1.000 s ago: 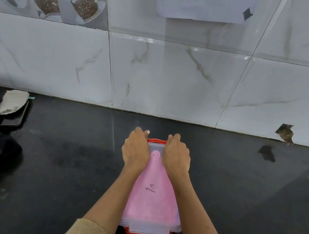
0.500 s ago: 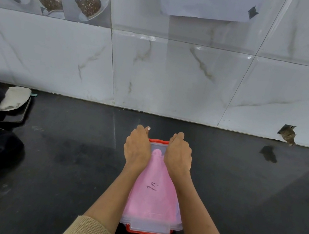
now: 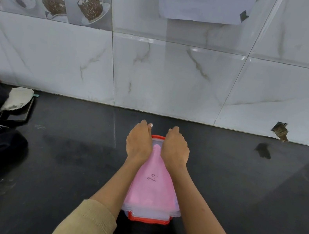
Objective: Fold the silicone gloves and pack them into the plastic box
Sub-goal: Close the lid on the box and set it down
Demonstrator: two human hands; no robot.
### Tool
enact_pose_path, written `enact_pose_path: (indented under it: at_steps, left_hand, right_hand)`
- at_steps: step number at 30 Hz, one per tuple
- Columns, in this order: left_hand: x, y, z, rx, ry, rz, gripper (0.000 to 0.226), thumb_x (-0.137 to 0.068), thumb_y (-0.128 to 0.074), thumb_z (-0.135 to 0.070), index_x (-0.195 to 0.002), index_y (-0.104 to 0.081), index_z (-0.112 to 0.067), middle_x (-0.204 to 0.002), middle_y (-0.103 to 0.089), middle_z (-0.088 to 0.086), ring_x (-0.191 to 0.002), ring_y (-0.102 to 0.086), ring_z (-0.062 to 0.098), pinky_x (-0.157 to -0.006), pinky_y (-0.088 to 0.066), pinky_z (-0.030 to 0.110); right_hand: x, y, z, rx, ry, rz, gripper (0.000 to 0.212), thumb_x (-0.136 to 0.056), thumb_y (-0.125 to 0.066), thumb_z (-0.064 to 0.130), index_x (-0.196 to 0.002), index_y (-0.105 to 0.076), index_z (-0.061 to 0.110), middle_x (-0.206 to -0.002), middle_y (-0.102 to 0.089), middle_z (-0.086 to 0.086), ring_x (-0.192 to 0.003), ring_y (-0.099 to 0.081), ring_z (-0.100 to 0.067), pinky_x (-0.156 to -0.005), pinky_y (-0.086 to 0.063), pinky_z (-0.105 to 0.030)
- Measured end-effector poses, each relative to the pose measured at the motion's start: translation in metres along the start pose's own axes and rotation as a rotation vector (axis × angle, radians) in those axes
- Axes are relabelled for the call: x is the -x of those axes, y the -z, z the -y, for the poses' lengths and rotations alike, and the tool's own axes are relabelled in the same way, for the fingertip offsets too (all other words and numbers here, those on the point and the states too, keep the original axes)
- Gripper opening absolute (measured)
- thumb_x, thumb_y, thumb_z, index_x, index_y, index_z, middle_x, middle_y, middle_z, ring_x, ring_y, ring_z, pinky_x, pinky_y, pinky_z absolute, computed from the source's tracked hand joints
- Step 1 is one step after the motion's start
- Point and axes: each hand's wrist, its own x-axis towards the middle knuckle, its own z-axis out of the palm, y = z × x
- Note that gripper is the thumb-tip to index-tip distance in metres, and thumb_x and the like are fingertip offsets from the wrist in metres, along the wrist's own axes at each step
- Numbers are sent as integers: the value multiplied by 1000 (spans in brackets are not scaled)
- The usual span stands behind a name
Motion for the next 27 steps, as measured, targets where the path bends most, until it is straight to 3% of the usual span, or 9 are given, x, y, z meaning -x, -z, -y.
enact_pose_path:
  at_steps: [2, 4, 6, 9, 14, 19, 21, 24, 27]
  left_hand:
    - [4, 9, -5, 161, -84, -24, 30, -101, -39, -23, -77, -50, -8, -75, -56, 7, -67, -51, 21, -66, -45, 38]
    - [12, 19, -5, 266, -175, -36, 20, -98, -45, -15, -87, -59, -4, -85, -63, 9, -78, -58, 22, -75, -49, 36]
    - [26, 30, -2, 290, -257, 1, 12, -95, -49, -8, -97, -61, -7, -96, -65, 5, -88, -60, 18, -80, -50, 30]
    - [60, 41, 11, 286, -328, 107, 13, -92, -52, -10, -90, -62, -18, -91, -65, -7, -84, -61, 10, -74, -50, 24]
    - [110, 56, 35, 208, -318, 209, 11, -90, -56, -16, -90, -64, -24, -92, -67, -13, -89, -62, 7, -84, -52, 29]
    - [151, 56, 59, 281, -421, 74, 16, -91, -51, -22, -99, -64, -18, -101, -63, -16, -102, -53, -8, -107, -41, 34]
    - [158, 50, 66, 252, -498, -8, 26, -93, -45, -24, -103, -66, -13, -104, -68, -6, -106, -56, -2, -113, -33, 35]
    - [158, 42, 69, 185, -570, -120, 32, -93, -44, -22, -98, -70, -5, -100, -72, 5, -101, -65, 18, -109, -38, 39]
    - [159, 36, 75, 143, -656, -197, 43, -97, -41, -33, -90, -70, -2, -96, -72, 10, -99, -65, 23, -101, -45, 50]
  right_hand:
    - [5, 6, 3, 89, 141, -57, 21, -100, -35, 17, -116, -47, 7, -107, -61, -10, -92, -60, -26, -73, -46, -34]
    - [13, 16, 4, 88, 276, -102, 23, -96, -40, 11, -116, -50, 8, -111, -59, -8, -96, -58, -24, -84, -43, -32]
    - [27, 26, -1, -26, 370, -99, 21, -93, -42, 10, -110, -54, 10, -105, -61, -6, -92, -58, -22, -82, -43, -32]
    - [64, 37, -17, -177, 411, 32, 13, -94, -45, 15, -102, -55, 15, -101, -62, -1, -85, -58, -16, -72, -49, -33]
    - [116, 44, -41, -170, 451, 82, 19, -97, -44, 26, -106, -59, 19, -112, -62, 5, -99, -56, -18, -85, -48, -31]
    - [151, 32, -68, -250, 485, -5, 32, -99, -36, 36, -114, -62, 25, -128, -59, 11, -125, -46, -4, -114, -20, -21]
    - [161, 20, -75, -339, 481, -144, 37, -98, -35, 31, -109, -67, 17, -122, -64, 5, -125, -44, -2, -114, -24, -24]
    - [165, 6, -77, -463, 476, -316, 38, -97, -36, 25, -95, -69, 6, -107, -70, -7, -118, -50, -7, -110, -34, -30]
    - [162, 1, -80, -519, 528, -325, 50, -101, -28, 33, -94, -67, 3, -105, -69, -11, -118, -51, -14, -106, -39, -37]
